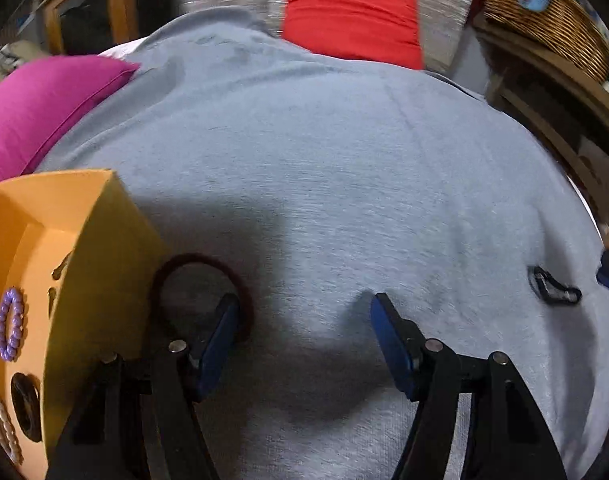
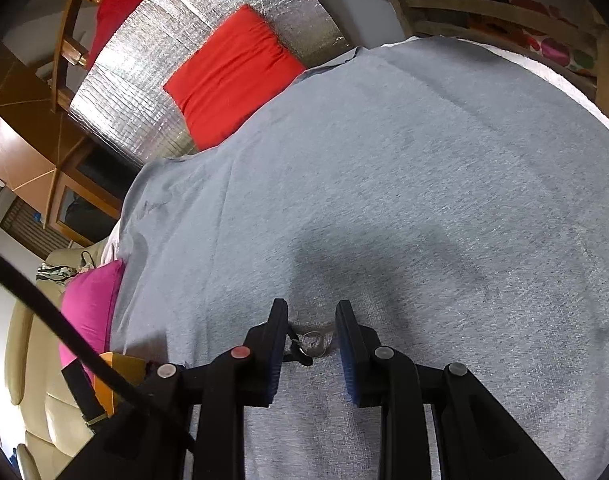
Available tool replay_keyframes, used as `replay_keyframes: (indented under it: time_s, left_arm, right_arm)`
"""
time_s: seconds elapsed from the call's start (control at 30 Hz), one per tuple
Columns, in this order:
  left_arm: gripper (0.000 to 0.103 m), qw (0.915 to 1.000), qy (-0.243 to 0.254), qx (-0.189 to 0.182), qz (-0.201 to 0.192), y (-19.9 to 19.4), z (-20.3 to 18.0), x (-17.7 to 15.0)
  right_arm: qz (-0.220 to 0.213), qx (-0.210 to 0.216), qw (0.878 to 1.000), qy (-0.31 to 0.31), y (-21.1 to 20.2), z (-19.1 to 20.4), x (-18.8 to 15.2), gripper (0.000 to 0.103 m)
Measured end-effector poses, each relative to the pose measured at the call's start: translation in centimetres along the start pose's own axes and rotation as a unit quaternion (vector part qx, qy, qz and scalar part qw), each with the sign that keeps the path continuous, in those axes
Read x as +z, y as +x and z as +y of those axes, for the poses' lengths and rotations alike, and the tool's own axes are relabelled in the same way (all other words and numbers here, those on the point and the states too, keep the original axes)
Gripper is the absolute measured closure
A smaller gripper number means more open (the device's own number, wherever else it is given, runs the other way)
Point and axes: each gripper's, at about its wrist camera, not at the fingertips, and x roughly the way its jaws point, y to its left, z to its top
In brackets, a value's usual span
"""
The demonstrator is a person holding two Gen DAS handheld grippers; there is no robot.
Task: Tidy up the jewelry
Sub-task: 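Move the left tool to the dark red ring while the right tool approaches the black hair tie, then grasp the black hair tie with the right tool while the left tool grasps the dark red ring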
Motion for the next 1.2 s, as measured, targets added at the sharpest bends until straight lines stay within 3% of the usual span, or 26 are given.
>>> replay_keyframes:
  time_s: [0.1, 0.17, 0.3, 0.47, 0.53, 0.6, 0.63, 0.73, 0.8, 0.83, 1.03, 1.2]
  left_arm:
    - [0.071, 0.9991, 0.033, -0.028, 0.0, -0.7, -1.4, -0.3]
    - [0.08, 0.9979, 0.038, -0.053, 0.004, -0.9, -1.7, -0.2]
    - [0.081, 0.985, 0.041, -0.167, 0.009, -2.3, -1.8, -0.1]
    - [0.081, 0.9699, 0.05, -0.238, -0.018, -5.0, -0.7, -0.4]
    - [0.075, 0.9694, 0.055, -0.239, -0.016, -5.6, -0.4, -0.9]
    - [0.046, 0.9732, 0.061, -0.221, -0.016, -5.6, -0.1, -1.0]
    - [0.042, 0.9759, 0.064, -0.208, -0.018, -5.5, 0.0, -1.2]
    - [0.041, 0.9789, 0.069, -0.192, -0.011, -5.3, -0.5, -1.4]
    - [0.041, 0.9818, 0.077, -0.173, -0.008, -5.0, -1.0, -1.5]
    - [0.041, 0.9829, 0.085, -0.164, -0.007, -4.8, -1.3, -1.6]
    - [0.041, 0.9888, 0.087, -0.121, 0.013, -2.9, -1.5, -1.8]
    - [0.041, 0.9883, 0.087, -0.124, 0.016, -2.9, -2.0, -2.1]
  right_arm:
    - [-0.003, 0.002, 1.0, 0.005, -0.2, -0.2, 0.1, 0.076]
    - [-0.004, 0.004, 1.0, 0.008, -0.4, -0.2, 0.1, 0.076]
    - [-0.007, 0.008, 1.0, 0.009, -0.6, -0.2, 0.2, 0.076]
    - [-0.005, 0.008, 1.0, 0.009, -0.7, -0.2, 0.2, 0.076]
    - [-0.005, 0.001, 1.0, -0.001, -0.6, 0.0, 0.2, 0.076]
    - [0.003, -0.008, 1.0, -0.012, -0.2, 0.2, 0.2, 0.076]
    - [0.011, -0.012, 1.0, -0.017, 0.1, 0.2, 0.2, 0.076]
    - [0.03, -0.018, 0.999, -0.021, 1.0, -0.1, 0.2, 0.071]
    - [0.04, -0.025, 0.999, -0.024, 1.7, -0.2, 0.2, 0.05]
    - [0.042, -0.028, 0.998, -0.028, 1.9, -0.3, 0.1, 0.049]
    - [0.056, -0.021, 0.997, -0.046, 3.4, 0.2, -0.1, 0.053]
    - [0.07, -0.037, 0.994, -0.074, 5.5, 1.6, -0.9, 0.065]
